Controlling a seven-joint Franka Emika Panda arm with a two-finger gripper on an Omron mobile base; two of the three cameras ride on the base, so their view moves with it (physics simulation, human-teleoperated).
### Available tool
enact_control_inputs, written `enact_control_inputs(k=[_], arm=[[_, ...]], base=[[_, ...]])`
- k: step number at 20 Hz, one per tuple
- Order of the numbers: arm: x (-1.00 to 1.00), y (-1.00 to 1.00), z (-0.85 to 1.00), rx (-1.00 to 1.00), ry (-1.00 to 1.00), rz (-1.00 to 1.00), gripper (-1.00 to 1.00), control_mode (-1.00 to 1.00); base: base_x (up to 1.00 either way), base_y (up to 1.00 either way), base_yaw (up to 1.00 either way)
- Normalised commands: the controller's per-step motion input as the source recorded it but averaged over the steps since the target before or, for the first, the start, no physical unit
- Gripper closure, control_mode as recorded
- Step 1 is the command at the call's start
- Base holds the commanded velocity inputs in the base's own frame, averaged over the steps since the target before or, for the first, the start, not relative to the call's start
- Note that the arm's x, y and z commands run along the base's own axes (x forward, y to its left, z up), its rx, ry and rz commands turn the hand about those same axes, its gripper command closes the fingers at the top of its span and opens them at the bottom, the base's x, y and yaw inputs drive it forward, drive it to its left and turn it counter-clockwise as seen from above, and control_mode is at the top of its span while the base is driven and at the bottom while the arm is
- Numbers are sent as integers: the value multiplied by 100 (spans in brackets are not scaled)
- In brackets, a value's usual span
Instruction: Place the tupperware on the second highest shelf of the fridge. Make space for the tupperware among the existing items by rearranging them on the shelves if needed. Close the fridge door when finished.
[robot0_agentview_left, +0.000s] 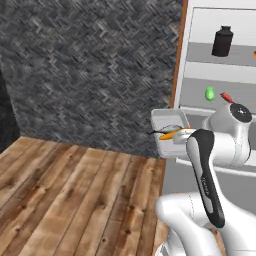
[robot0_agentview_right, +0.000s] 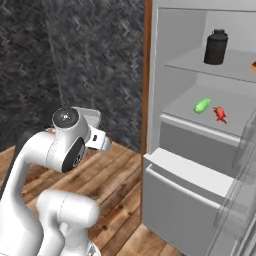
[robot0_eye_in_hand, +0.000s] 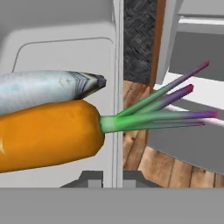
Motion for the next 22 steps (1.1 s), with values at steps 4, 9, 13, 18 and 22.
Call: enact_control_inputs(k=[4, 9, 13, 18, 22], arm=[[0, 0, 0, 0, 0, 0, 100, 100], [0, 0, 0, 0, 0, 0, 100, 100], [0, 0, 0, 0, 0, 0, 100, 100], [0, 0, 0, 0, 0, 0, 100, 100], [0, 0, 0, 0, 0, 0, 100, 100]], base=[[54, -16, -45], [55, -30, -43], [48, -43, -40], [44, -38, -39], [34, -41, -36]])
